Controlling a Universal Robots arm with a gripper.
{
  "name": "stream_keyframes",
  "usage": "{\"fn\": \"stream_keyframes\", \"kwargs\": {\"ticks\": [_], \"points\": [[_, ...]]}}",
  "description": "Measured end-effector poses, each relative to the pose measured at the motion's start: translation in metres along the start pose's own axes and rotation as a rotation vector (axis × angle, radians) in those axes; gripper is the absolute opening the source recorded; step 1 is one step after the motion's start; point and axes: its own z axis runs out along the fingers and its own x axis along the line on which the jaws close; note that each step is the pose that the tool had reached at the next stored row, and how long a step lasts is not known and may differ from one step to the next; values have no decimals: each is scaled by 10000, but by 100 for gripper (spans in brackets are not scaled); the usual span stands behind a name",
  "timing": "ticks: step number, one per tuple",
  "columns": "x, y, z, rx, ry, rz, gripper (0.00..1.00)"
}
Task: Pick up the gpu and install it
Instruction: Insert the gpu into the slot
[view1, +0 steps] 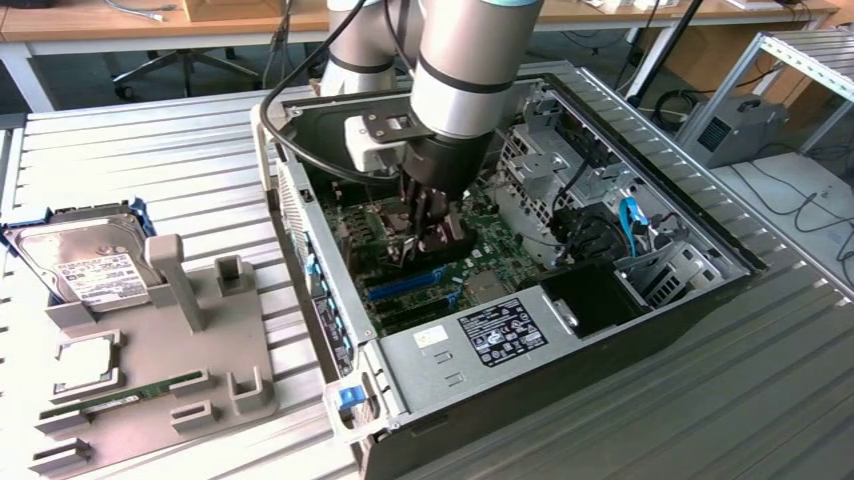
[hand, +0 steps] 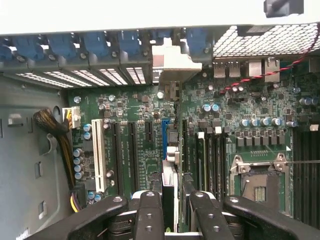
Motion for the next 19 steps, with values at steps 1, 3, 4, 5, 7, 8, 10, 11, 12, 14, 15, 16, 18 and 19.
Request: {"fn": "stream_keyframes", "kwargs": {"ticks": [1,3,4,5,7,8,10,11,12,14,15,16,18,19], "points": [[8,3,2,0,0,1,26],[25,11,6,0,0,0,26],[31,16,8,0,0,0,26],[36,21,11,1,0,0,26],[38,30,18,1,0,1,26],[39,35,23,0,2,1,26],[40,52,34,0,4,1,26],[41,62,39,0,5,1,26],[41,70,45,1,3,1,26],[41,77,56,0,3,0,26],[43,83,58,0,11,1,26],[46,86,61,0,38,1,26],[49,86,64,3,66,2,26],[50,87,65,2,67,2,26]]}}
